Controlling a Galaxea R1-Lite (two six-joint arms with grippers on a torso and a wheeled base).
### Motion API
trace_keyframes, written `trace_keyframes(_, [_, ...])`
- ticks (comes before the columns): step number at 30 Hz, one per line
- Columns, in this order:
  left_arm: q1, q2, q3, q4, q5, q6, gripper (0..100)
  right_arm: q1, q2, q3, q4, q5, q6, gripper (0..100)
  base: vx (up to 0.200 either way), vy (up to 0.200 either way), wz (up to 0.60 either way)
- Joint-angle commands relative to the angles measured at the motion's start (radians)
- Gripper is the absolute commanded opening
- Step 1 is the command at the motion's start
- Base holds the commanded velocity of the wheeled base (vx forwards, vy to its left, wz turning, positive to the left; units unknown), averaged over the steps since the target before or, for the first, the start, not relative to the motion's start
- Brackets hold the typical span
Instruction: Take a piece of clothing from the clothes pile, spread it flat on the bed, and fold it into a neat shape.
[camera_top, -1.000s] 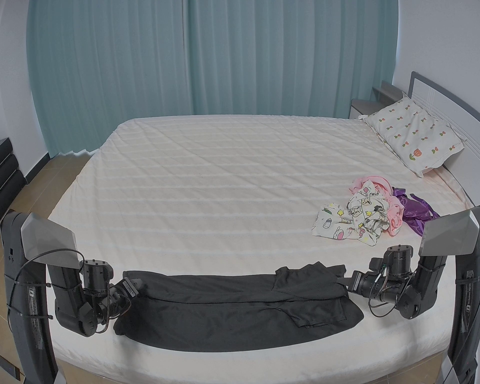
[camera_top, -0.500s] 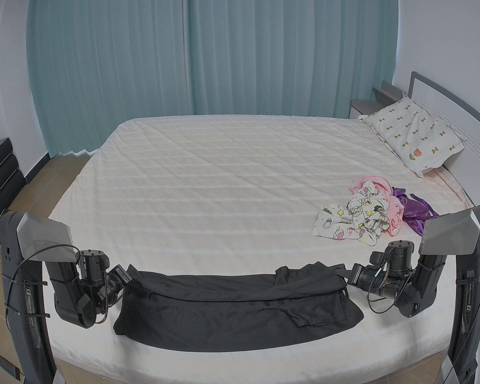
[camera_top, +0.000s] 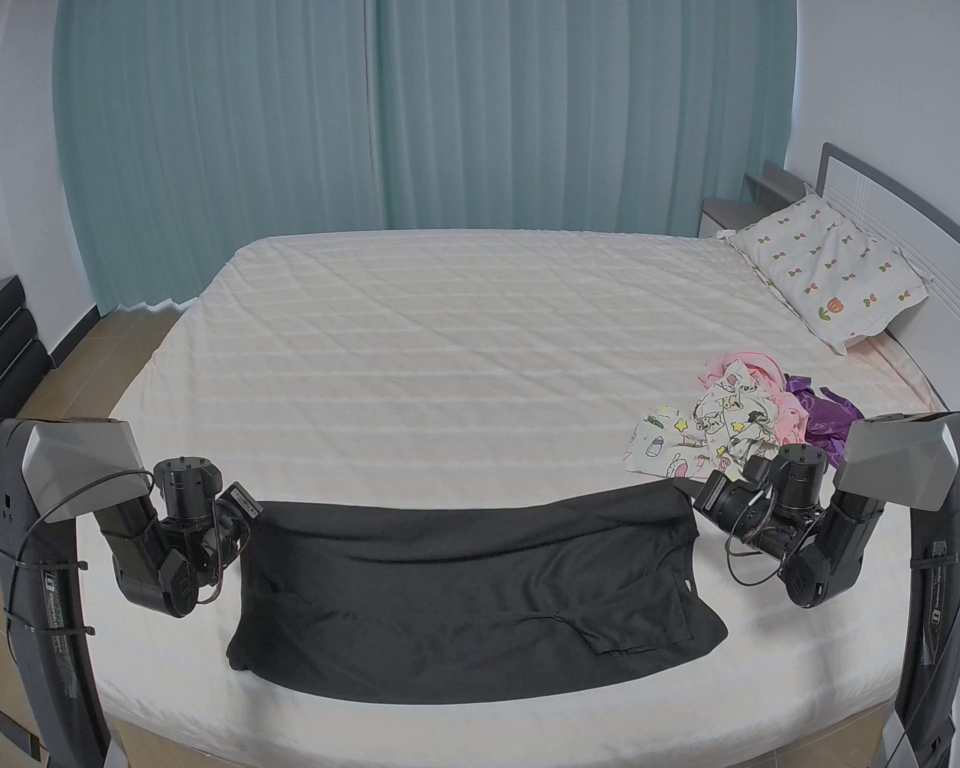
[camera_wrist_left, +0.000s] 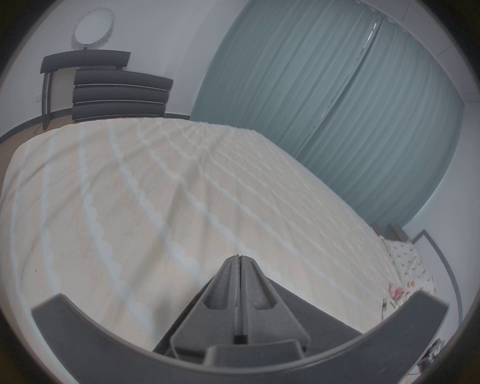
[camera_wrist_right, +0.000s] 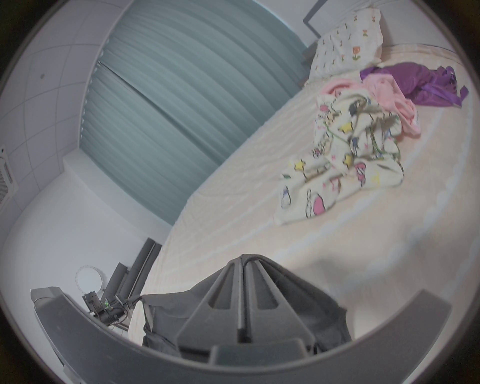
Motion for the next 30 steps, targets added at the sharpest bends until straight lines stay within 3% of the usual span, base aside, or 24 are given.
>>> trace_keyframes(1, [0.001,-0.017,-0.043,0.001,0.031,-0.025,0,0.002,0.048,-0.026,-0.054,-0.028,0.015,0,0.000,0.000,0.00])
trace_keyframes(10, [0.008,0.014,-0.014,0.005,0.037,-0.027,0,0.001,0.054,0.072,-0.067,-0.022,-0.001,0,0.000,0.000,0.00])
trace_keyframes(16, [0.008,0.016,0.035,0.005,0.029,-0.013,0,-0.021,0.052,0.149,-0.068,-0.005,-0.056,0,0.000,0.000,0.00])
trace_keyframes(20, [0.008,0.019,0.096,-0.004,0.026,0.029,0,-0.035,0.032,0.204,-0.068,0.052,-0.107,0,0.000,0.000,0.00])
trace_keyframes(30, [0.002,0.022,0.198,-0.005,-0.017,0.075,0,-0.029,0.063,0.238,-0.067,0.059,-0.199,0,0.000,0.000,0.00])
